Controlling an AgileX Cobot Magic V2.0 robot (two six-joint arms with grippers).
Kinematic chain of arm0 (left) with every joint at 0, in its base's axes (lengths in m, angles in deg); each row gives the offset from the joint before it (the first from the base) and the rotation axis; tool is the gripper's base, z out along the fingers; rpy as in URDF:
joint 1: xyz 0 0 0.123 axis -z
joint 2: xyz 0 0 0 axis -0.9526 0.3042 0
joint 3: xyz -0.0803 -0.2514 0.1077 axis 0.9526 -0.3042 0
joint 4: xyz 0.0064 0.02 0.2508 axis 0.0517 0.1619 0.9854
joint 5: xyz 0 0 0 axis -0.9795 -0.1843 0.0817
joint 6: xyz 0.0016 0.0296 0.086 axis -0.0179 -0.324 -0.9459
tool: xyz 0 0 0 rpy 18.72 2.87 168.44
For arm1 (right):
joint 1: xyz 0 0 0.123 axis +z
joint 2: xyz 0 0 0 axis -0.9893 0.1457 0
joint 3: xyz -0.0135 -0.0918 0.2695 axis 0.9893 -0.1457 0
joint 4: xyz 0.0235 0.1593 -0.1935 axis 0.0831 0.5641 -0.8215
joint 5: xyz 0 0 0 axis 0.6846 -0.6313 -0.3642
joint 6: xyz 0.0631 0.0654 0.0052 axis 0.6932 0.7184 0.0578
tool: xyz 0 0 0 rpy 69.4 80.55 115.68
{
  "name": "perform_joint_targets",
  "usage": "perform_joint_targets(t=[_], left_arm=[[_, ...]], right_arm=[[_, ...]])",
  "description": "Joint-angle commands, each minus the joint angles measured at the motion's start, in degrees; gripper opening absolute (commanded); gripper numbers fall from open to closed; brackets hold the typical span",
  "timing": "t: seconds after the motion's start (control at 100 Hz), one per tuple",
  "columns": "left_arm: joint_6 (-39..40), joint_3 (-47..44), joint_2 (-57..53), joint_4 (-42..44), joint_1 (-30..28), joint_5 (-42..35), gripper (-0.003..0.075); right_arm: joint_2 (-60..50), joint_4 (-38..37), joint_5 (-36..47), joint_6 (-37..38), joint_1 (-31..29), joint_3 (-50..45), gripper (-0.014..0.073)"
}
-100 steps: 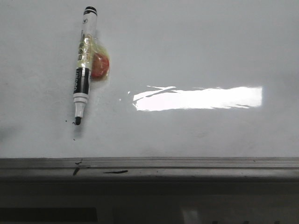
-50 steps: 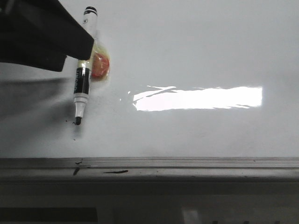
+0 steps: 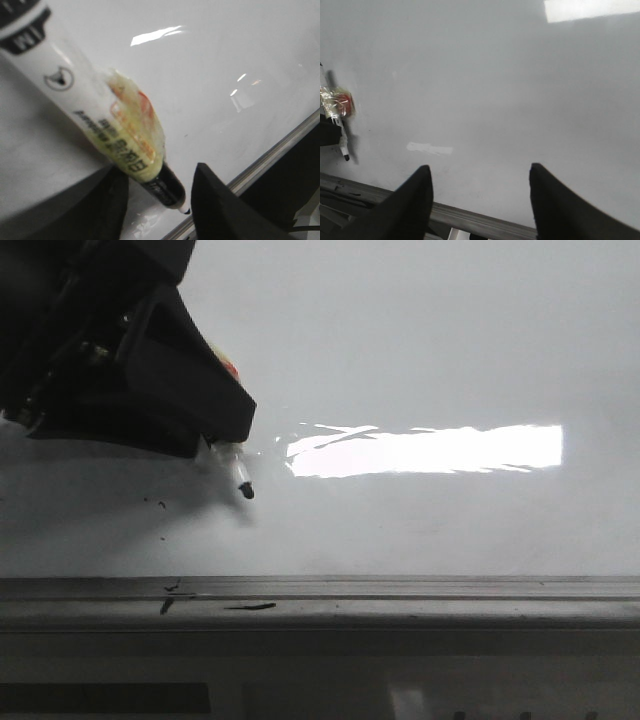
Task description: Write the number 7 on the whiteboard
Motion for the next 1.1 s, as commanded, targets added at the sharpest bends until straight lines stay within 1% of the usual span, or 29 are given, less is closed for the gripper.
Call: perform_joint_targets(t=[0.0,0.02,0.07,0.09,0.24,0.33,0.36,0.41,0.45,0.47,0.49,0.51,0.54,0.56,0.61,0.67,0.72,0.77,0.84,1.02,1.09], left_arm=[[0.33,0.45,2.35,1.31,-0.41,-4.24,0.0162],[0.33,0.45,2.55,1.31,-0.41,-4.24,0.0132],[0.33,0.45,2.72,1.47,-0.41,-4.24,0.0004],[0.33,0.45,2.72,1.59,-0.41,-4.37,-0.0024],[0.33,0.45,2.72,1.30,-0.41,-4.58,-0.0020],[0.19,0.45,1.93,0.84,-0.41,-2.59,-0.0020],[-0.56,0.45,1.46,0.84,-0.25,-1.16,-0.0020],[-5.40,0.45,0.48,0.84,0.34,1.31,-0.0020],[-11.13,0.45,-0.58,0.84,1.21,3.32,-0.0020],[-13.83,0.45,-1.12,0.84,1.76,4.46,-0.0020],[-16.51,0.45,-1.64,0.84,2.16,5.60,-0.0020],[-19.19,0.45,-2.16,0.84,2.82,6.70,-0.0020],[-23.00,0.45,-2.89,0.84,4.02,8.20,-0.0020],[-26.00,0.45,-3.38,0.84,4.77,9.52,-0.0020],[-33.05,0.45,-4.46,0.84,6.54,11.33,-0.0020],[-41.05,0.45,-5.57,0.84,8.86,13.14,-0.0020],[-45.24,0.45,-6.17,0.84,10.24,13.14,-0.0020],[-47.32,0.45,-6.81,0.84,11.14,12.61,-0.0020],[-47.98,0.45,-7.11,0.84,11.87,12.36,-0.0020],[-47.98,0.45,-7.17,0.71,11.87,13.94,-0.0020],[-48.38,0.45,-7.17,0.82,11.87,13.83,-0.0020]], right_arm=[[1.10,0.51,5.72,-0.08,0.08,1.92,0.0385],[1.10,0.51,6.02,-0.08,0.08,1.92,0.0385],[1.10,0.51,7.33,-0.08,0.08,1.92,0.0385],[1.10,0.84,7.84,-0.08,0.08,1.92,0.0385],[1.10,1.91,9.63,-0.08,0.08,1.92,0.0385],[1.10,2.95,9.51,-0.86,0.08,1.92,0.0385],[1.10,4.79,9.38,-3.23,0.08,2.01,0.0385],[1.10,9.19,8.85,-9.27,0.08,2.30,0.0384],[1.10,13.64,8.05,-15.21,0.08,2.72,0.0384],[1.10,17.76,7.00,-20.54,0.08,2.93,0.0384],[1.10,19.79,6.24,-24.49,0.08,3.17,0.0384],[1.10,22.98,5.74,-27.11,0.08,3.18,0.0384],[1.10,28.55,4.57,-33.19,0.08,3.18,0.0385],[1.23,30.63,3.74,-36.55,0.08,3.18,0.0385],[1.90,37.66,1.33,-43.68,0.08,3.18,0.0385],[2.68,42.92,-1.05,-50.39,0.89,3.18,0.0385],[3.41,46.50,-2.70,-55.65,1.97,3.18,0.0385],[4.12,49.35,-4.09,-61.71,3.30,3.18,0.0386],[4.94,51.83,-5.42,-66.73,5.66,3.18,0.0388],[8.32,51.94,-6.27,-70.41,11.00,3.18,0.0391],[10.25,52.13,-6.27,-72.75,12.55,3.18,0.0414]])
